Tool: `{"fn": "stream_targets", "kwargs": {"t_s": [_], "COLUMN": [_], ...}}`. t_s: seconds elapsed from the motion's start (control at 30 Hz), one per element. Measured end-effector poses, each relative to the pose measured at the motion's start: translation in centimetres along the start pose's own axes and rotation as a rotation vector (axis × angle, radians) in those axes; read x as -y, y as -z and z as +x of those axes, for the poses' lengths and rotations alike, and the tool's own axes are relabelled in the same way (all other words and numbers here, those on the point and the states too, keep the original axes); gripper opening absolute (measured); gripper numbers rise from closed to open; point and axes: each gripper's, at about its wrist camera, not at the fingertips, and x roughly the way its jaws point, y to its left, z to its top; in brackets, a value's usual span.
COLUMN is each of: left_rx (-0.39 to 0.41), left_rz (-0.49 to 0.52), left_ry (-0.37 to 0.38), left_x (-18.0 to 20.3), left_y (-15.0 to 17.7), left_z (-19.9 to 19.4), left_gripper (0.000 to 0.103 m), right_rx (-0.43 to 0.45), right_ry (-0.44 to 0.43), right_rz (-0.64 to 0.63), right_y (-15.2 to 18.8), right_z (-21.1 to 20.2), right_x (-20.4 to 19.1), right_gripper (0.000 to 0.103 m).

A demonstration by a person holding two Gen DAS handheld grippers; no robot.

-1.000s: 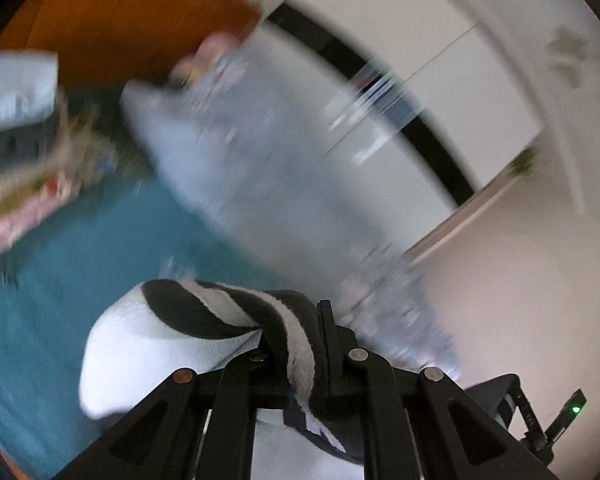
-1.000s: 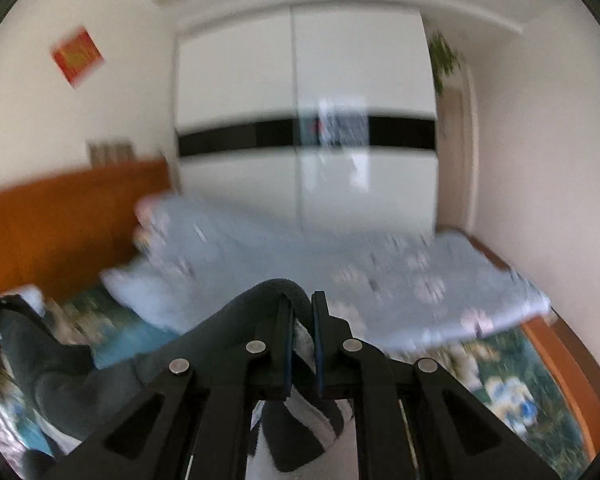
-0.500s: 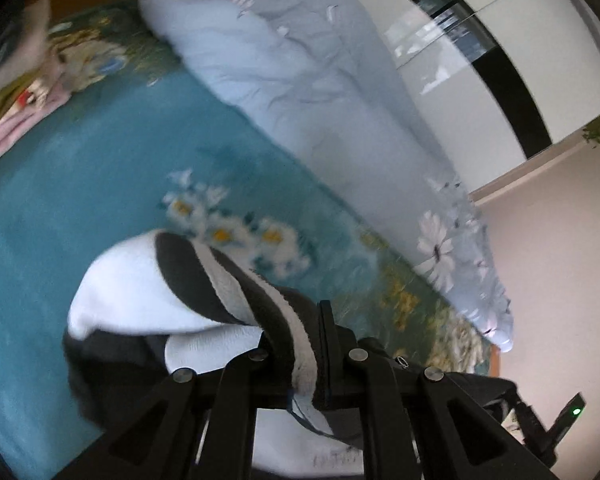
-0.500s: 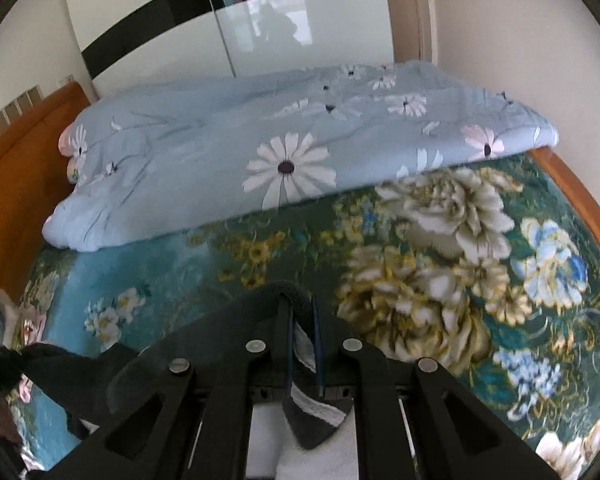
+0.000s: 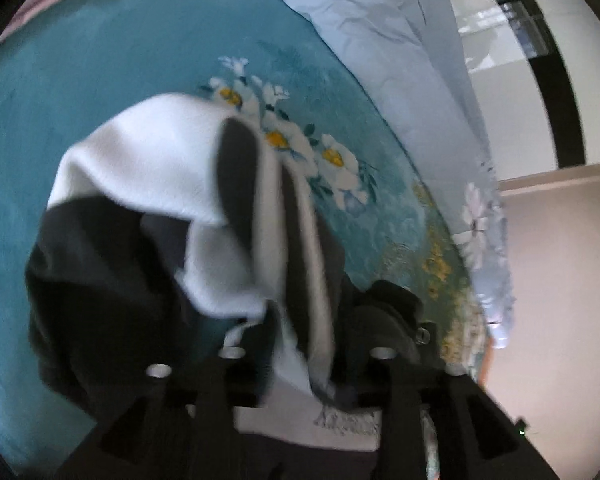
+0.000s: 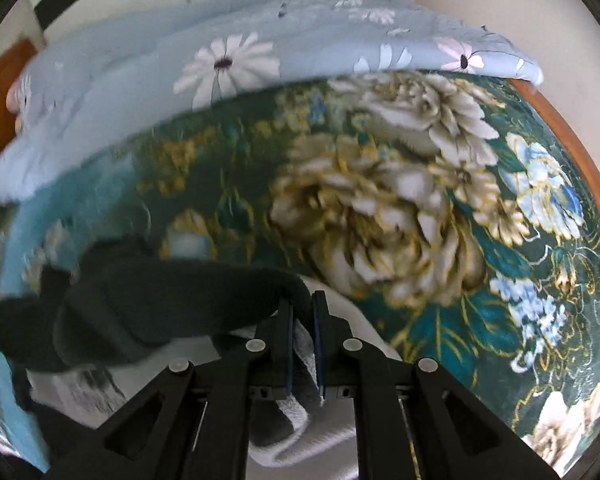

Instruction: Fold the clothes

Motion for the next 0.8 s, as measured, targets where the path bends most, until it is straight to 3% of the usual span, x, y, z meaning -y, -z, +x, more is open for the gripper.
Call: {"fn": "stream_targets", "kwargs": {"t_s": [0.03,0.2,0.33,0.43,0.57,0.63,0.7,0.8], "left_rx": [0.009,0.048,0.052,0.016,-0.029,-0.039,-0.049,-0.068], "left_rz": [-0.012,-0.074,-0.049,-0.024,-0.071,-0.054,-0.035,-0.059], "left_ry": [0.011,0.041,0.074,0.055,0.014,-0.074,-0.138,-0.131], "left_x": [-0.6,-2.3,-0.3,2.1,3.5,3.6,3.0,0.7], "left_y": [0.3,1.0,0.6,-0.1,-1.1,-1.2,-0.7,0.2], "left_z": [-0.6,-3.1,-2.6,-0.5,2.2,3.0,3.6,3.8], "left_gripper": [0.052,0.053,0.056,0.06,0.06,0.06,0.058,0.058], "right_rx": [-0.014,-0.086,-0.04,0.042,0.088,0.03,-0.094,-0.246], "right_ry": [-0.001,0.058,0.044,-0.05,-0.181,-0.212,-0.212,-0.2], "right_rz": [-0.017,-0.176,-0.27,-0.328,-0.376,-0.378,-0.366,-0.326], "right_y": [0.5,2.8,3.0,0.9,-3.2,-4.9,-6.0,-6.3], "right_z": [0.1,-0.8,-4.5,-6.8,-5.0,-1.7,2.8,8.1], "right_x": [0.1,-1.3,-3.3,-6.1,-11.5,-13.5,-14.5,-14.9], "right_gripper": [0.008,0.012,0.03,0.053,0.057,0.057,0.057,0.057]}}
